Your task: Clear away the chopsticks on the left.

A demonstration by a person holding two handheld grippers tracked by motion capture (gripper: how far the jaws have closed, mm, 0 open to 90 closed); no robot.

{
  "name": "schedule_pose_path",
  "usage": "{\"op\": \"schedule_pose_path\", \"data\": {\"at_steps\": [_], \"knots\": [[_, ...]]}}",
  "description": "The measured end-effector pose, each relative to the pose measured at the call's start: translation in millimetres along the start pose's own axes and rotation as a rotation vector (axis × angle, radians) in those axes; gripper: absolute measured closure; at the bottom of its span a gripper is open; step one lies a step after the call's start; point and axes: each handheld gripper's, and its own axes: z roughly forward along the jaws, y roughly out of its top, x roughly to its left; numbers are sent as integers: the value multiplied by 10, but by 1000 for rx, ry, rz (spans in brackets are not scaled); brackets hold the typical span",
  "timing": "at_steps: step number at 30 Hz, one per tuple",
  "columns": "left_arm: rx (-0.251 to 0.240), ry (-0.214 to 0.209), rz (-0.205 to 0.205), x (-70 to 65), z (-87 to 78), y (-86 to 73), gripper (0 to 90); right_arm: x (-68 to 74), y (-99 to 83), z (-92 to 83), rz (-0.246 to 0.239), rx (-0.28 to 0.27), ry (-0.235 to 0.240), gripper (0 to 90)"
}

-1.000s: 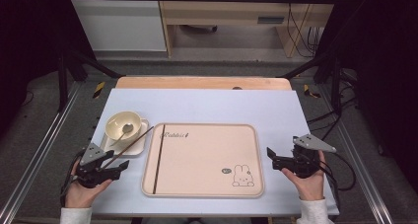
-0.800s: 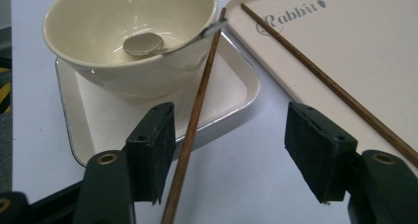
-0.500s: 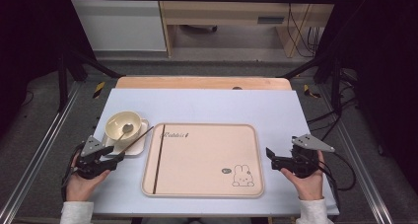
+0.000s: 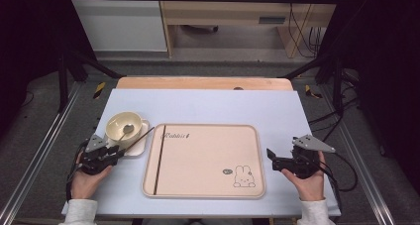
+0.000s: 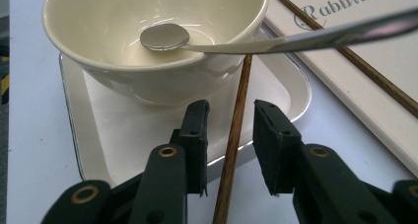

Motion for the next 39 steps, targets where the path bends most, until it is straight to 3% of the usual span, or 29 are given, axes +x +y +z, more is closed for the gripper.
{"op": "schedule_pose_path", "data": {"at_steps": [16, 26, 32, 39], "knots": [[20, -24, -6, -6, 104, 4, 826, 8, -6, 22, -6, 9, 1, 26], [16, -56, -7, -27, 95, 9, 847, 9, -5, 16, -2, 8, 4, 26], [35, -58, 18, -53, 78, 21, 853, 8, -2, 6, 4, 7, 3, 25], [26, -61, 17, -114, 58, 43, 853, -1, 0, -6, 2, 2, 3, 25]]}}
